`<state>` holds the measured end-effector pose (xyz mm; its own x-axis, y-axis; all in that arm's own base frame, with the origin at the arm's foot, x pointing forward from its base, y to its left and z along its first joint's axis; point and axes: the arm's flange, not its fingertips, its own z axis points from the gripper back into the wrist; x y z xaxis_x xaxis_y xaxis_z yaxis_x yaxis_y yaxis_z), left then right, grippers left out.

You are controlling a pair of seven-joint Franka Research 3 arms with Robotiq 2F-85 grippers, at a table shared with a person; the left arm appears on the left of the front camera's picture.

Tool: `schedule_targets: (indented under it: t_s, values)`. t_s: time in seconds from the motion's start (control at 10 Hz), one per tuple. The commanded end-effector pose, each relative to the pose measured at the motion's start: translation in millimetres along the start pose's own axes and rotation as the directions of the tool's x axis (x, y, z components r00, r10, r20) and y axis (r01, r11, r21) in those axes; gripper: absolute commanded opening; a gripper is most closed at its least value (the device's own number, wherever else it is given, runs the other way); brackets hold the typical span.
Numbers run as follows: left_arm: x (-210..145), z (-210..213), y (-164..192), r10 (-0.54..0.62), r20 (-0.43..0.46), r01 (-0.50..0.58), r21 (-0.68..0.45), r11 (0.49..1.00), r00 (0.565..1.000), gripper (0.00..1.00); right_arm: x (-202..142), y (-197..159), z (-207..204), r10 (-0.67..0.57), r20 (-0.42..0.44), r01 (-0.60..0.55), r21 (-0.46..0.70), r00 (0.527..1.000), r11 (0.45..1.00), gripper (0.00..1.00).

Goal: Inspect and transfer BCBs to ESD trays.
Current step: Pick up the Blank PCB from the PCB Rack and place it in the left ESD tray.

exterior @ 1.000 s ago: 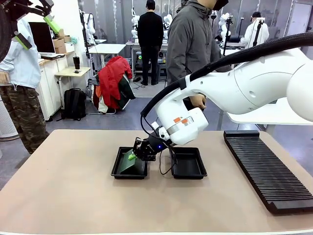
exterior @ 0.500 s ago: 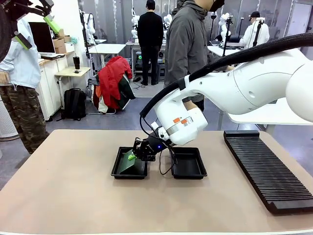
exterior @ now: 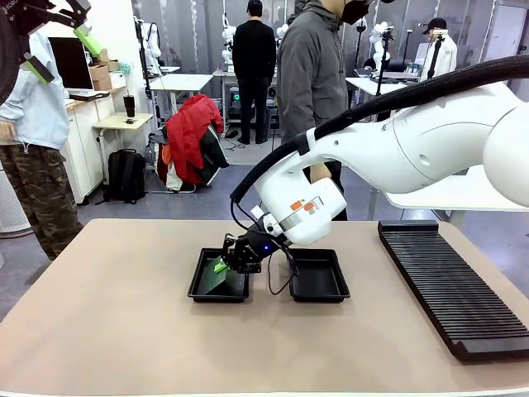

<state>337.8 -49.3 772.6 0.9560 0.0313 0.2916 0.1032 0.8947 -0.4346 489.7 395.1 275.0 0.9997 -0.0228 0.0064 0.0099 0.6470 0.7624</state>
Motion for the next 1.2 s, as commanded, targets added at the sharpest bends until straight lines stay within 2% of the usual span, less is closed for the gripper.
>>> schedule_targets:
  t_s: [0.0,0.1,0.2,0.5,0.8,1.1]
  values:
    - [0,-1,2,-0.002,0.005,0.002,-0.008,1.0,1.0,1.0,5,28,6,-0.004,-0.006,0.004,-0.088,1.0,0.996,0.22]
    - [0,-1,2,-0.002,0.005,0.002,-0.008,1.0,1.0,1.0,6,38,8,-0.007,-0.014,0.005,-0.134,1.0,0.991,0.34]
    - [0,-1,2,-0.002,0.005,0.002,-0.008,1.0,1.0,1.0,8,48,9,-0.013,-0.025,0.008,-0.184,1.0,0.983,0.41]
    - [0,-1,2,-0.002,0.005,0.002,-0.008,1.0,1.0,1.0,13,81,20,-0.023,-0.037,0.009,-0.354,0.999,0.935,0.73]
    - [0,-1,2,-0.002,0.005,0.002,-0.008,1.0,1.0,1.0,16,110,39,-0.039,-0.021,0.021,-0.553,0.999,0.833,0.99]
    - [0,-1,2,-0.002,0.005,0.002,-0.008,1.0,1.0,1.0,15,123,50,-0.054,-0.025,0.025,-0.65,0.998,0.76,1.0]
